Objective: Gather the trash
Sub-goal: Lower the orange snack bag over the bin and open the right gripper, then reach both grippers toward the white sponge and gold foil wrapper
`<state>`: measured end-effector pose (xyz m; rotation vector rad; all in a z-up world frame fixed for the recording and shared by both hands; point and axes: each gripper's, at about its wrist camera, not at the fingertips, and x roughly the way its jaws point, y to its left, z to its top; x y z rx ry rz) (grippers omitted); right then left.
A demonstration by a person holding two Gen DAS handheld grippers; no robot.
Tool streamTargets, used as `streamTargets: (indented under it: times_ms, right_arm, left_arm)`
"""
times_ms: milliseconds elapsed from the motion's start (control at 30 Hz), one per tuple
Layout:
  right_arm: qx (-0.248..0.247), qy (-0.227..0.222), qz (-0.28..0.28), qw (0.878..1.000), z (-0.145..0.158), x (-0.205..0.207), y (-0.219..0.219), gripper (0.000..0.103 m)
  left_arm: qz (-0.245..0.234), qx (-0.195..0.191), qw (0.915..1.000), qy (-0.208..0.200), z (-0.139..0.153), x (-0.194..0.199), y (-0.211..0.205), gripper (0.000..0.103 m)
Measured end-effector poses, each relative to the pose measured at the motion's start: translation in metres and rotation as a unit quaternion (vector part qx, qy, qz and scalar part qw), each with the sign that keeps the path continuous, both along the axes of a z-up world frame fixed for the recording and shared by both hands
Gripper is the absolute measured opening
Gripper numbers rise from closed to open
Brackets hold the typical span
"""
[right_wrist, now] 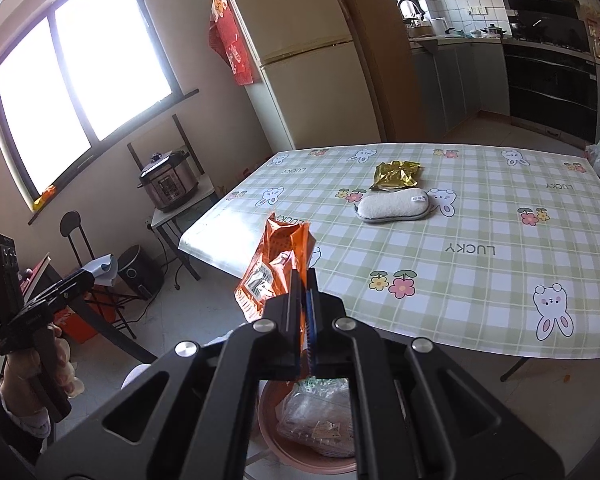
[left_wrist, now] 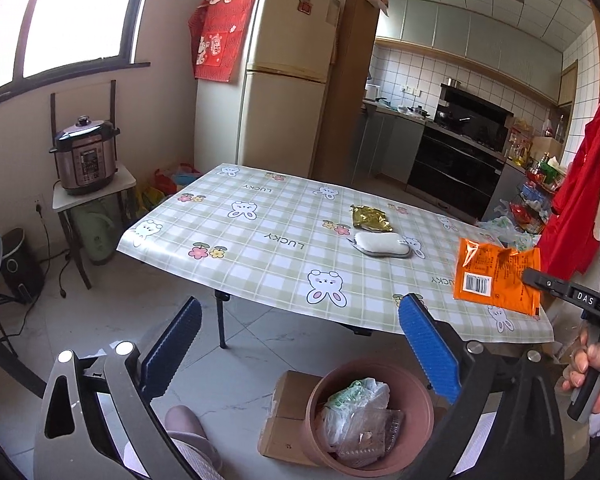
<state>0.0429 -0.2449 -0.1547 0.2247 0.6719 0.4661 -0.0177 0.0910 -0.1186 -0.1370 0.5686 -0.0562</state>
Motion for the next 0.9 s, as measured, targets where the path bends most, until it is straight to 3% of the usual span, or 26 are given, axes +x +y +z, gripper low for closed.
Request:
streamTargets:
  times_ms: [400,567,700,833,900]
  right_arm:
    - [-0.02,0.014,0.017,1.0,-0.007,-0.012,0.01,0.009]
    - [-0.021,0.017,0.027,0.999,-0.007,-0.014,0.015,0.027]
    - [-0.027,0.013,0.025,0.999,-0.005,-0.016,0.018,0.035]
    - [-0.026,0.012,0.014,0.999,-0.004,-0.016,0.017,0.067]
    - [-0.026,0.012,0.009,1.0,-0.004,-0.016,0.016,0.073]
  left_arm:
    - [0.009,0.007,0.9999,-0.003,0.002,-0.006,0.005,0.097]
    - [0.007,0.003,1.0,-0.002,0.001,-0.008,0.007,0.097]
    - [0.009,0.004,1.0,-0.002,0.0,-0.009,0.008,0.097]
    - [0.01,0.008,0.9999,-0.004,-0.001,-0.009,0.008,0.097]
    - [0.011,0.008,0.9999,-0.004,-0.001,-0.009,0.009,0.097]
